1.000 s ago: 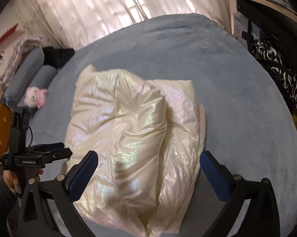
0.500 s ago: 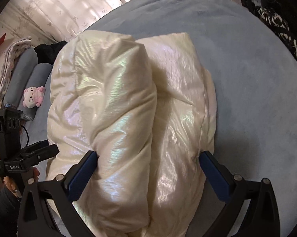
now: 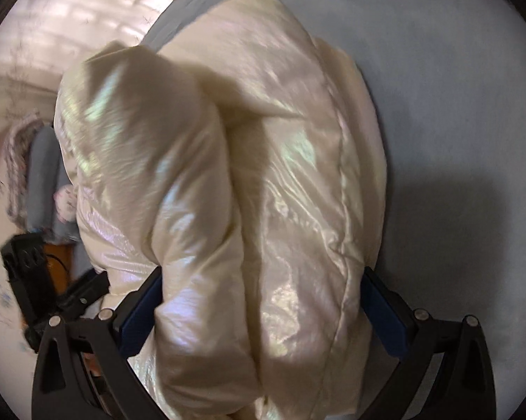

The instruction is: Fold large clothes

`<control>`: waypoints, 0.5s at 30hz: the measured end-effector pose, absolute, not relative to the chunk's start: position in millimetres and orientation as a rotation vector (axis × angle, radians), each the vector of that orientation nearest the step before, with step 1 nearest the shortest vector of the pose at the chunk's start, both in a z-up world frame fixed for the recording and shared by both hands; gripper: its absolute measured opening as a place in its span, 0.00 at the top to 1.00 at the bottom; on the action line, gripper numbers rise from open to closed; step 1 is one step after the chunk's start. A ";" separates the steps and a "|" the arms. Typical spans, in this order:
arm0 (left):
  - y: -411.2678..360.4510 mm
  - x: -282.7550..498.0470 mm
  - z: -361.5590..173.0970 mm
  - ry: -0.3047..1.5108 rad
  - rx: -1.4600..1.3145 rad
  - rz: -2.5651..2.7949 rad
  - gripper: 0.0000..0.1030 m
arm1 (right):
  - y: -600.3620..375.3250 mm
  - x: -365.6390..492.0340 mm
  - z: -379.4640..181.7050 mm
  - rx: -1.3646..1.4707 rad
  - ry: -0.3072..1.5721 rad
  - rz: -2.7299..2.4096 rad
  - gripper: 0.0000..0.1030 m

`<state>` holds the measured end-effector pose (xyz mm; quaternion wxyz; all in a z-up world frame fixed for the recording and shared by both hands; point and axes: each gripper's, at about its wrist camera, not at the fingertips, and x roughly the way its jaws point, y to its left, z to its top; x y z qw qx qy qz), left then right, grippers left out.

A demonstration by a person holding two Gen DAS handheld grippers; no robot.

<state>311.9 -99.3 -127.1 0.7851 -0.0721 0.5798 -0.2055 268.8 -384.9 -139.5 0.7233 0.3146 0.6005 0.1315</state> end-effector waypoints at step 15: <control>-68.7 322.3 -155.2 1.241 -0.289 -0.566 0.01 | -407.9 279.3 -174.1 0.858 1.293 0.471 0.00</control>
